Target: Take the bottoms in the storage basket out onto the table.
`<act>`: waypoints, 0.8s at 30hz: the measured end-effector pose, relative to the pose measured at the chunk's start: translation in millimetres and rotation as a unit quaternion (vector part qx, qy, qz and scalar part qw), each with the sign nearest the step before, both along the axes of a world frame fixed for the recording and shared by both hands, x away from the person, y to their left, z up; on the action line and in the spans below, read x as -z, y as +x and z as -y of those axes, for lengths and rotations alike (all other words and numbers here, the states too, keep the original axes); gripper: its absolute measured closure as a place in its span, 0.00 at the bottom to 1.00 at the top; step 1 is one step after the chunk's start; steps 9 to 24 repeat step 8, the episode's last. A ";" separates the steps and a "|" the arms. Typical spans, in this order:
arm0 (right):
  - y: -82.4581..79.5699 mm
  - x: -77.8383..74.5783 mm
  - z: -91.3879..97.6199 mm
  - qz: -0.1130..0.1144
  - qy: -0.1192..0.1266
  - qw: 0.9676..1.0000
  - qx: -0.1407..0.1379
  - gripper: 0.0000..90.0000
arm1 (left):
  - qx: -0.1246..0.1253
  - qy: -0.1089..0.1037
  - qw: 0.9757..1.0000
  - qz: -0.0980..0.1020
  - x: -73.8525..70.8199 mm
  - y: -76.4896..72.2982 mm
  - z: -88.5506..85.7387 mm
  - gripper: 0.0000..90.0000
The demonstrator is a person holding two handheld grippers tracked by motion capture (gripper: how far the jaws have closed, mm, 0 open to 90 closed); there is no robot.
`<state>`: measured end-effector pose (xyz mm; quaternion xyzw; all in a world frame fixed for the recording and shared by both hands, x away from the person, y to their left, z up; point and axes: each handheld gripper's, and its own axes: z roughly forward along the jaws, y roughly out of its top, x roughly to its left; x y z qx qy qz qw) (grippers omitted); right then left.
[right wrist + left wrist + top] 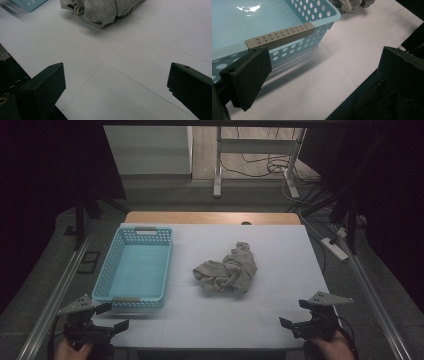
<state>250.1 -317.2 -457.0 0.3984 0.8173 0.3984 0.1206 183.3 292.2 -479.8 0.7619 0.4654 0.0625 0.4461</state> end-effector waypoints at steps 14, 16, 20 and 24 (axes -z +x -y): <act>0.3 0.4 -0.2 -0.001 -0.003 1.000 -0.001 0.02 | 0.007 0.000 1.000 -0.015 0.4 0.5 -1.2 0.00; 0.3 0.4 -0.2 -0.001 -0.003 1.000 -0.001 0.02 | 0.007 0.000 1.000 -0.015 0.4 0.5 -1.2 0.00; 0.3 0.4 -0.2 -0.001 -0.003 1.000 -0.001 0.02 | 0.007 0.000 1.000 -0.015 0.4 0.5 -1.2 0.00; 0.3 0.4 -0.2 -0.001 -0.003 1.000 -0.001 0.02 | 0.007 0.000 1.000 -0.015 0.4 0.5 -1.2 0.00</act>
